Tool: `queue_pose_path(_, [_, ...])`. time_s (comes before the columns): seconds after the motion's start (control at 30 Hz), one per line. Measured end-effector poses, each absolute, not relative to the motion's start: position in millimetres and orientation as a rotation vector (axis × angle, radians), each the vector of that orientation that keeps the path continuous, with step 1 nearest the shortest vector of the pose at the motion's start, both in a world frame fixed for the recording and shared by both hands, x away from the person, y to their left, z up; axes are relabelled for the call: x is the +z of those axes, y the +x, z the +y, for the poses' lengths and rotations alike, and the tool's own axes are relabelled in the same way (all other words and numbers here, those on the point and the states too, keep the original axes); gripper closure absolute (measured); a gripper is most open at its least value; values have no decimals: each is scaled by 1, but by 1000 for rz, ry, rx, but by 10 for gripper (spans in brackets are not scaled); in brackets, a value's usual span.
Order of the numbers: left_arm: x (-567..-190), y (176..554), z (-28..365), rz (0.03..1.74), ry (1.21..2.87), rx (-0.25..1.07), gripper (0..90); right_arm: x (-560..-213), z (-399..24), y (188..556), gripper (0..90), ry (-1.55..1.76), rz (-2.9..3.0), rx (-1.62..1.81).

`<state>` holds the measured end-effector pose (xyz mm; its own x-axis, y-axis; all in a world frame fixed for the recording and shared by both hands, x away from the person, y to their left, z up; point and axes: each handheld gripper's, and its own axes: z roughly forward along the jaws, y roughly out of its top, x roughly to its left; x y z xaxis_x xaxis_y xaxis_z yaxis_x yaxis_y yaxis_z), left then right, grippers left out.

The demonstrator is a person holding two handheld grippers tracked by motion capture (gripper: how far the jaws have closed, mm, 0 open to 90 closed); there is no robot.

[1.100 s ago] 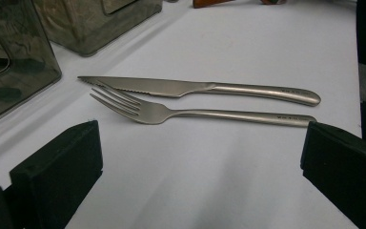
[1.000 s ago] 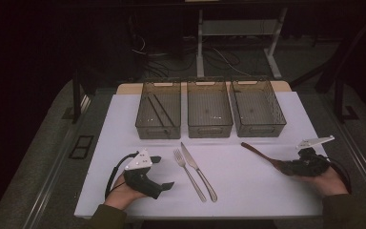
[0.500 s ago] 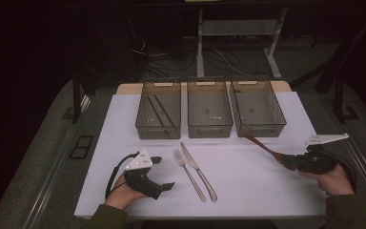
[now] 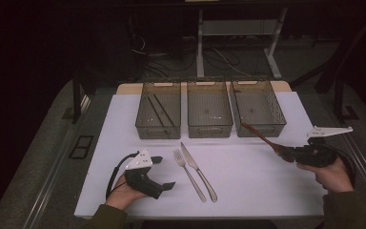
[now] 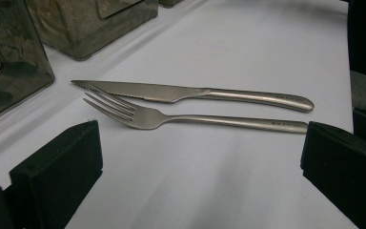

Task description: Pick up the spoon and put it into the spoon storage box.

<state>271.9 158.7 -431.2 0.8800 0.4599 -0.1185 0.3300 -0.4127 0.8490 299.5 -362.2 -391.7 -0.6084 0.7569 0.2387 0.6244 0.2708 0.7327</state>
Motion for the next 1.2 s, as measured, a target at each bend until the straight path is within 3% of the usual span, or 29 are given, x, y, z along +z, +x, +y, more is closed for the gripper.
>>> queue_pose_path(1.2, [-432, 273, 157, 572, 2038, 163, 0, -360, -300, 360, 812, 1351, 2227, 1285])
